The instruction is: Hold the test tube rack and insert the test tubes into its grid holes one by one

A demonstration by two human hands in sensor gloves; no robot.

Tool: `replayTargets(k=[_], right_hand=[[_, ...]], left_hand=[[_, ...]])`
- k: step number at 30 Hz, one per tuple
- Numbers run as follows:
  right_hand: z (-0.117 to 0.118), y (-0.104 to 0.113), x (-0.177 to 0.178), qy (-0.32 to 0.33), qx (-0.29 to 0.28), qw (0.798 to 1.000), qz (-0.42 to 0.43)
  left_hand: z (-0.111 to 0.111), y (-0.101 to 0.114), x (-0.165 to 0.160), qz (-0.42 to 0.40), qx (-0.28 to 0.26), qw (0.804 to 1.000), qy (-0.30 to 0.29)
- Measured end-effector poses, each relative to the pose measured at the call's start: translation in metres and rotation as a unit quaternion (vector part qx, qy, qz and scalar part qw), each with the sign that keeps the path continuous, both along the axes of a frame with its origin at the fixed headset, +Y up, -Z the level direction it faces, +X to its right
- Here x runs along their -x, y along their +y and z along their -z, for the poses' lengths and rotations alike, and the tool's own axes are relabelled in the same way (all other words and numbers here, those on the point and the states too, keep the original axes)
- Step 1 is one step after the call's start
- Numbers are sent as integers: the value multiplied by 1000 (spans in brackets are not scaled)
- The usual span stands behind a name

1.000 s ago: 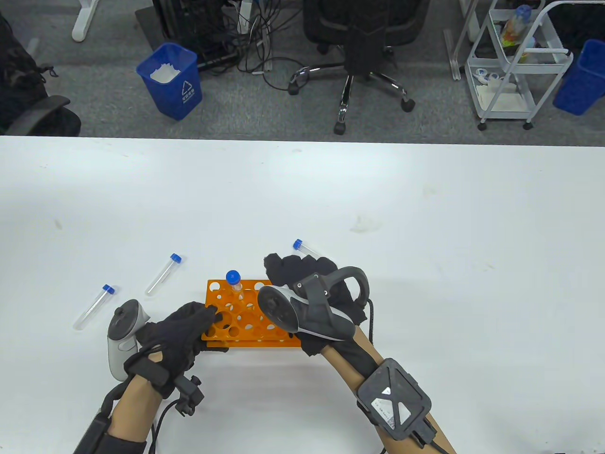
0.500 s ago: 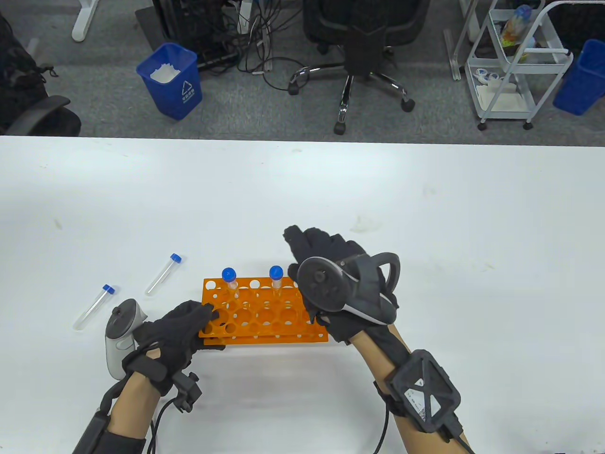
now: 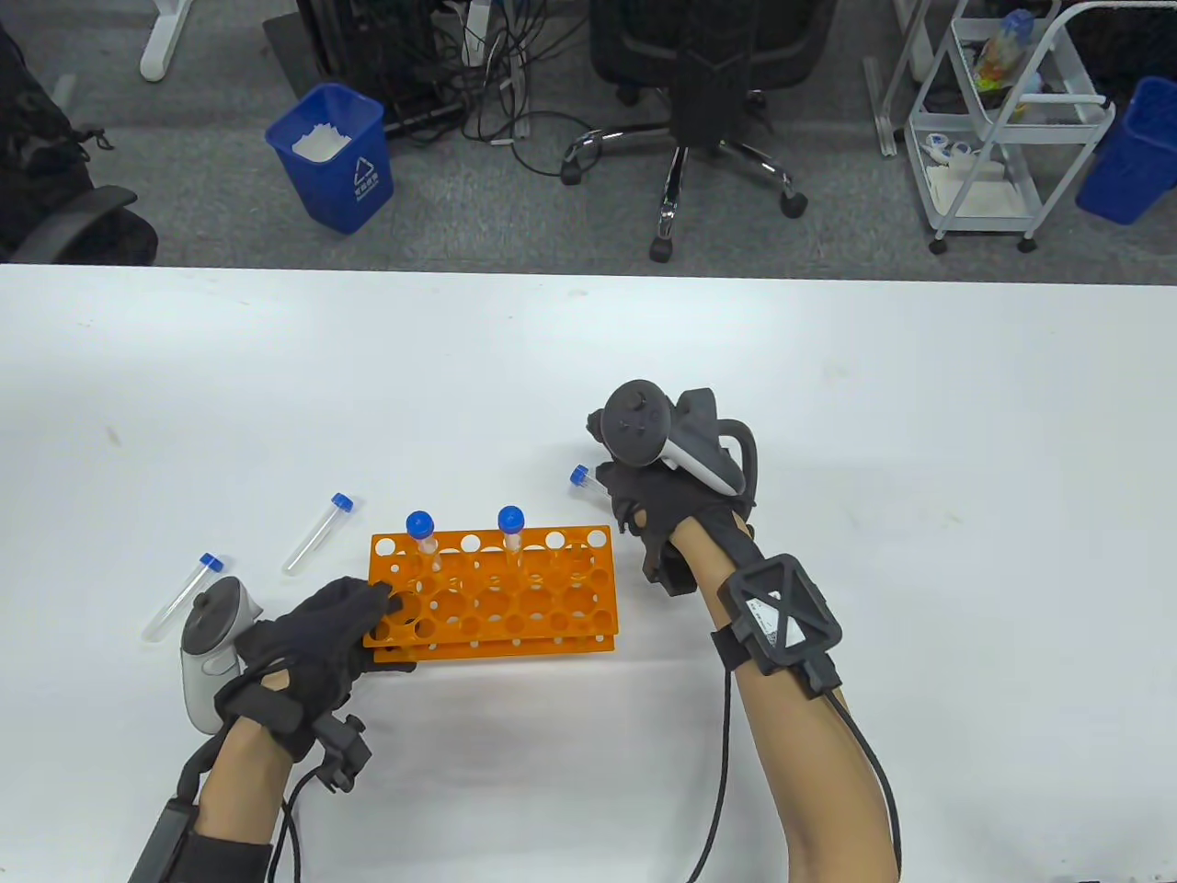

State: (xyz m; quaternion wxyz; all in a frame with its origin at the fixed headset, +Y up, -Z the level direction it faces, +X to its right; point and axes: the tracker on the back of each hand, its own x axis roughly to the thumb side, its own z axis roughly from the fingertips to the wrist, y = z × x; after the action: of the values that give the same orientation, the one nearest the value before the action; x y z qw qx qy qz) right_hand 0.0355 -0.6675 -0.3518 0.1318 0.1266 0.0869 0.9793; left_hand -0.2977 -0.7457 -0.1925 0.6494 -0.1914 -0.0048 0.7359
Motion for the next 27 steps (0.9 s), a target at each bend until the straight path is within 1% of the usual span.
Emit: replayTargets(k=[2, 6, 9, 11, 17, 19, 23, 27], right_hand=[[7, -15, 8, 12, 2, 1000, -18], [24, -43, 18, 13, 47, 999, -15], [33, -59, 24, 10, 64, 997, -46], [36, -66, 28, 7, 59, 996, -65], [38, -79, 39, 9, 42, 994, -105], [38, -83, 42, 9, 45, 992, -114], [38, -85, 46, 10, 36, 990, -134], [37, -87, 49, 12, 22, 990, -137]], left_hand=[[0, 0, 1, -2, -1, 1000, 1], [0, 0, 5, -3, -1, 1000, 2], [1, 0, 7, -2, -2, 1000, 4], [1, 1, 8, -1, -3, 1000, 5], [0, 1, 9, 1, -2, 1000, 7], [0, 1, 9, 3, -2, 1000, 6], [0, 1, 9, 3, -3, 1000, 5], [0, 0, 9, 4, -2, 1000, 4]])
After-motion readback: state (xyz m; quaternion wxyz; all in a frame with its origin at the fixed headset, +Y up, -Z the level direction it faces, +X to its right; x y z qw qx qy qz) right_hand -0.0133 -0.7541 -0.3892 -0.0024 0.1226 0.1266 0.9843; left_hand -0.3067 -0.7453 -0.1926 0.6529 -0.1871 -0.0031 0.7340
